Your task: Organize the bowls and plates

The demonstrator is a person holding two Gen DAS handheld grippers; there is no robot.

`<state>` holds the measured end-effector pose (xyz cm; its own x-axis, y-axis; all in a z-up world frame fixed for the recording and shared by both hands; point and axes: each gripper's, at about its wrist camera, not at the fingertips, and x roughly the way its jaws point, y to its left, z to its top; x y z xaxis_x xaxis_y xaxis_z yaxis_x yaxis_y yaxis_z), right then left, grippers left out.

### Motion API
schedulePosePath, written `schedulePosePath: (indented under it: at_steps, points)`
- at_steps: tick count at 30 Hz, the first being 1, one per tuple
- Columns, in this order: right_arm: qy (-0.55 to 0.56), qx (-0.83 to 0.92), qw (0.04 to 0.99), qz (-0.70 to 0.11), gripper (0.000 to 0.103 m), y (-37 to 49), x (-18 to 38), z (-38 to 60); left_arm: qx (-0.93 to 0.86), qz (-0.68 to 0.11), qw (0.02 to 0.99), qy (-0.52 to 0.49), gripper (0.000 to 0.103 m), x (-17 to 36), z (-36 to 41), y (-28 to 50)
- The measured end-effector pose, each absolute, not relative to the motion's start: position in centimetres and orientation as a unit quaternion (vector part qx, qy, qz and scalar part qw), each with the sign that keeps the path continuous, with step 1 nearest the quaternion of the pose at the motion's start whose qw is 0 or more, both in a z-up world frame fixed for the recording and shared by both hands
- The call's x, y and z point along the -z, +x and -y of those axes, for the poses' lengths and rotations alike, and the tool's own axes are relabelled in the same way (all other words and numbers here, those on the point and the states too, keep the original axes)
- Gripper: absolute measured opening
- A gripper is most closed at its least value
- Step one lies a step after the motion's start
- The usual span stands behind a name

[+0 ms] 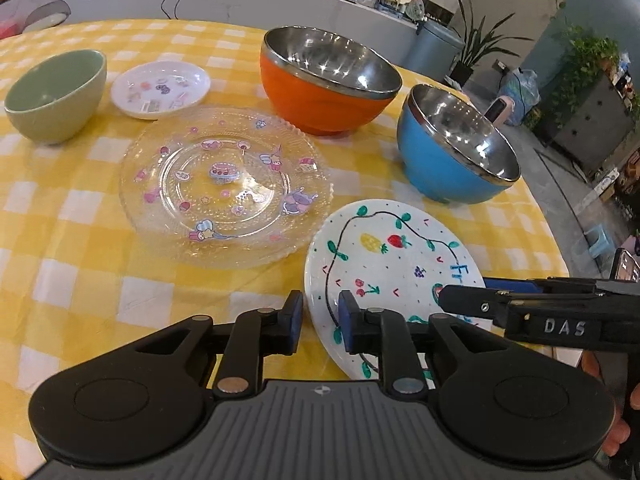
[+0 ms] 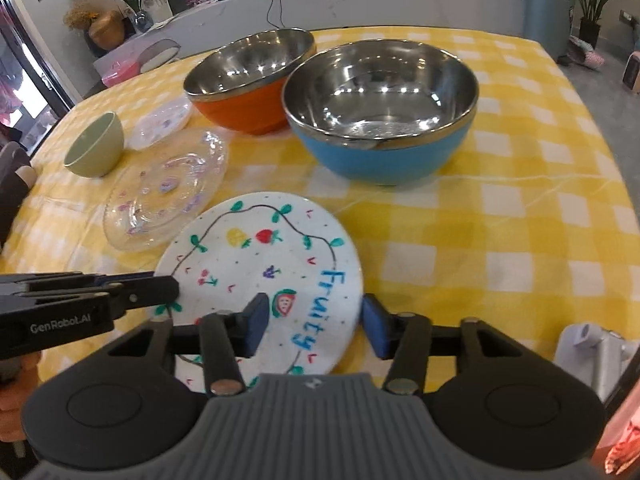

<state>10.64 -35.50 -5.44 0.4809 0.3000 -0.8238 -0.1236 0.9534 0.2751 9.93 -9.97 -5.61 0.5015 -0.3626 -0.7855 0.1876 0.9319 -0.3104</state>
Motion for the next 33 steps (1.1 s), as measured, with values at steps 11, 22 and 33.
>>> schedulePosePath:
  at_steps: [11,22,33]
  points:
    - [0.177,-0.112,0.85,-0.483,0.024,10.4,6.1,38.6,0.162,-0.459,0.865,-0.118,0.017,5.9,9.5,9.8]
    - [0.137,-0.094,0.852,-0.496,0.013,9.8,5.1,37.6,0.152,-0.456,0.868,-0.124,0.015,5.8,9.0,9.3]
    - [0.147,-0.09,0.836,-0.521,0.013,8.7,4.4,35.2,0.143,-0.458,0.868,-0.131,0.015,4.7,6.7,7.8]
